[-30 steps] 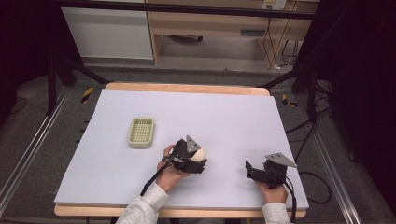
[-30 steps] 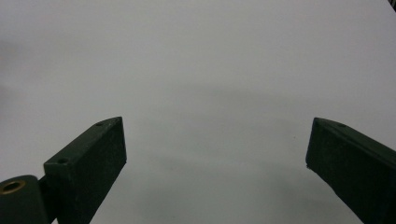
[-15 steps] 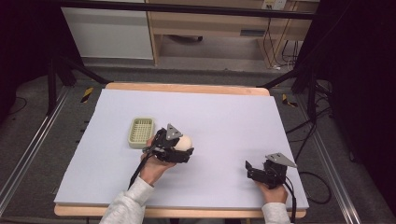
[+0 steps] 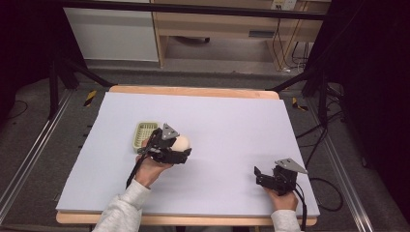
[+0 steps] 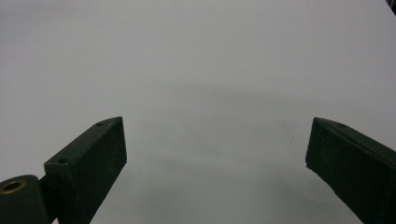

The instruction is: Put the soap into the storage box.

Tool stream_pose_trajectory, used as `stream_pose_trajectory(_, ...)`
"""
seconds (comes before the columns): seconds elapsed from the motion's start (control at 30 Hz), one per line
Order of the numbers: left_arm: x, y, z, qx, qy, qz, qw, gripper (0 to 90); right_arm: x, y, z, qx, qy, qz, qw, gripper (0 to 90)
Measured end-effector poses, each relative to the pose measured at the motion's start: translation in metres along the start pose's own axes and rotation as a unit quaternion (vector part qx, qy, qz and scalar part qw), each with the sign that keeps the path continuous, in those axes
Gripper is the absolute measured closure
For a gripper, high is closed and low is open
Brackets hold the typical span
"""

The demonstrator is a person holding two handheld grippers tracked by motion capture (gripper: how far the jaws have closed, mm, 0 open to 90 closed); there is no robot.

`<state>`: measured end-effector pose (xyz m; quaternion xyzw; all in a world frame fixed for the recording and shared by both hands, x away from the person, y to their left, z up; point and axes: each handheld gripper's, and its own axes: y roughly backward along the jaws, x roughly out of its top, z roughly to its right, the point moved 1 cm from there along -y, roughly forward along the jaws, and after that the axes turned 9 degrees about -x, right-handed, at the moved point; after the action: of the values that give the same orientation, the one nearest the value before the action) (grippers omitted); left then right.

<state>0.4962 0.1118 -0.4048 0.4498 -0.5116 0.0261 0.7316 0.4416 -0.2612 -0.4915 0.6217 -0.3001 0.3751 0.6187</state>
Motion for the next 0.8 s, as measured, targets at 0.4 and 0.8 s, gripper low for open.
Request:
stream_pose_trajectory(0.4, -0.002, 0.025, -0.033, 0.028, 0.022, 0.007, 0.9993, 24.2, 0.0, 0.001, 0.0, -0.003, -0.004, 0.006, 1.0, 6.3)
stream_pose_trajectory(0.8, -0.004, 0.039, -0.057, 0.058, 0.033, 0.001, 0.9978, 24.2, 0.0, 0.001, 0.001, -0.001, -0.004, 0.004, 1.0, 6.4)
